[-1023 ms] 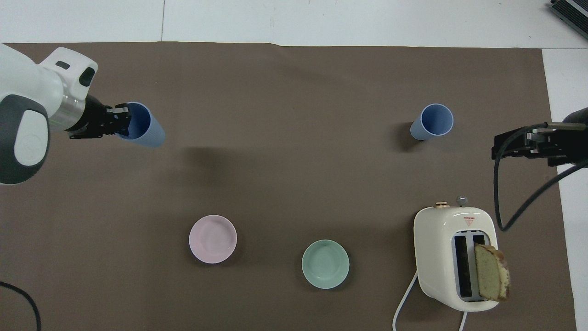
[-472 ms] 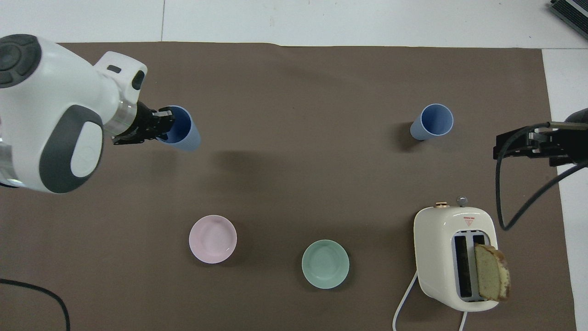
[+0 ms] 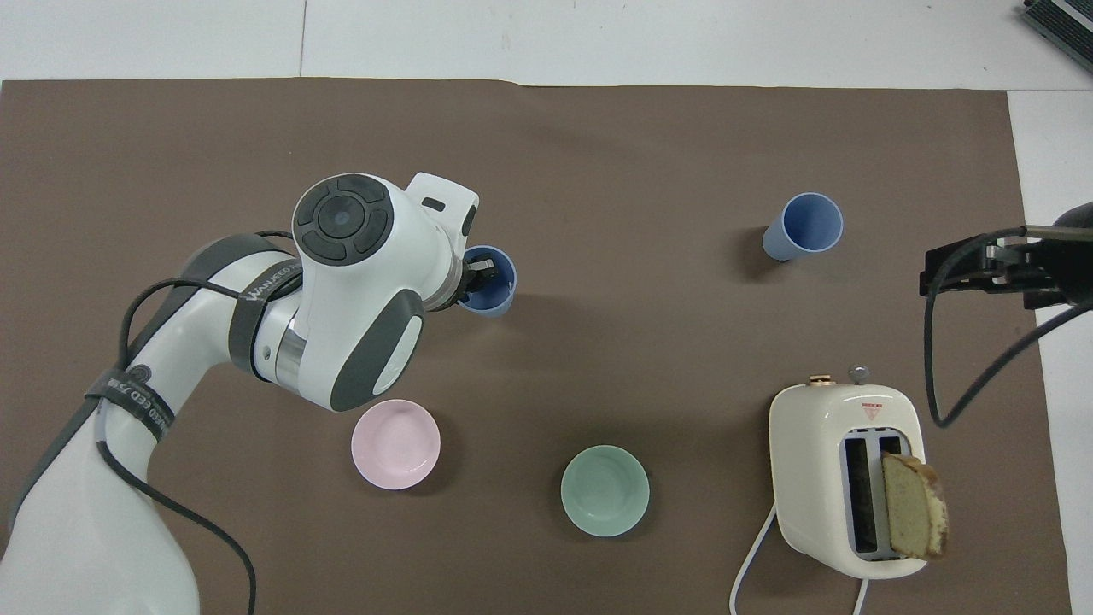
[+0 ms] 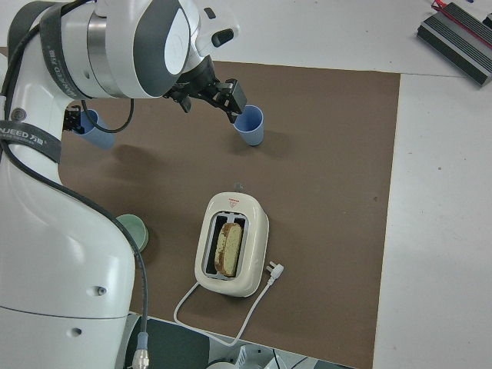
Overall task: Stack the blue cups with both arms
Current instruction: 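Carry the blue cup with the left gripper toward the table center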
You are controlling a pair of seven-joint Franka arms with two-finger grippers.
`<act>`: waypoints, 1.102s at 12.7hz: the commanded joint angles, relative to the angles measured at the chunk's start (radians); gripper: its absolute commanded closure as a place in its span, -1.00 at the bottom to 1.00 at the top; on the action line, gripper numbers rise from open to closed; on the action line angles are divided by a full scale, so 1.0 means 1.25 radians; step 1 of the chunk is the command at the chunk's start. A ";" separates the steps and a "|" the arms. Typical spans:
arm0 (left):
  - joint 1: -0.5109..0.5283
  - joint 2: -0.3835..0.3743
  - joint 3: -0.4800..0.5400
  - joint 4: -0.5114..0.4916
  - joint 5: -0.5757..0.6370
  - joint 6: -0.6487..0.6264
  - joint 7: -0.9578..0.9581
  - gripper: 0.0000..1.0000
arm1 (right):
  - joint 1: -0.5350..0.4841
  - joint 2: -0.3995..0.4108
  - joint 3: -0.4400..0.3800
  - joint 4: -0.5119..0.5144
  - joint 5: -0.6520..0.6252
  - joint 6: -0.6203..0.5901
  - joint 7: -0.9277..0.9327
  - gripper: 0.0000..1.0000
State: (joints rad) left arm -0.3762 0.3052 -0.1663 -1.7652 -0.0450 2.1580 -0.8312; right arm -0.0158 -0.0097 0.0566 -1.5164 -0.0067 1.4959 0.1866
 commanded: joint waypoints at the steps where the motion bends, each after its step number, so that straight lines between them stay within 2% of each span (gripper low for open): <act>1: -0.036 0.009 0.013 -0.015 -0.006 0.047 -0.036 1.00 | -0.016 0.003 0.005 0.004 -0.004 0.006 -0.025 -1.00; 11: -0.039 0.012 0.014 -0.053 0.003 0.084 -0.031 1.00 | -0.017 0.004 0.005 0.007 -0.004 0.001 -0.024 -1.00; 12: -0.035 0.012 0.013 -0.053 0.003 0.084 -0.030 0.60 | -0.016 0.004 0.005 0.007 -0.006 0.005 -0.025 -1.00; 13: -0.034 0.012 0.014 -0.052 0.003 0.082 -0.027 -0.12 | -0.016 0.007 0.006 0.008 -0.007 0.005 -0.025 -1.00; 14: -0.034 0.012 0.014 -0.052 0.003 0.080 -0.027 -0.42 | -0.016 0.008 0.007 0.012 -0.009 0.005 -0.027 -1.00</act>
State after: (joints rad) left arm -0.4146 0.3267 -0.1578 -1.8143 -0.0446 2.2397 -0.8679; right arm -0.0208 -0.0090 0.0555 -1.5164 -0.0067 1.4959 0.1866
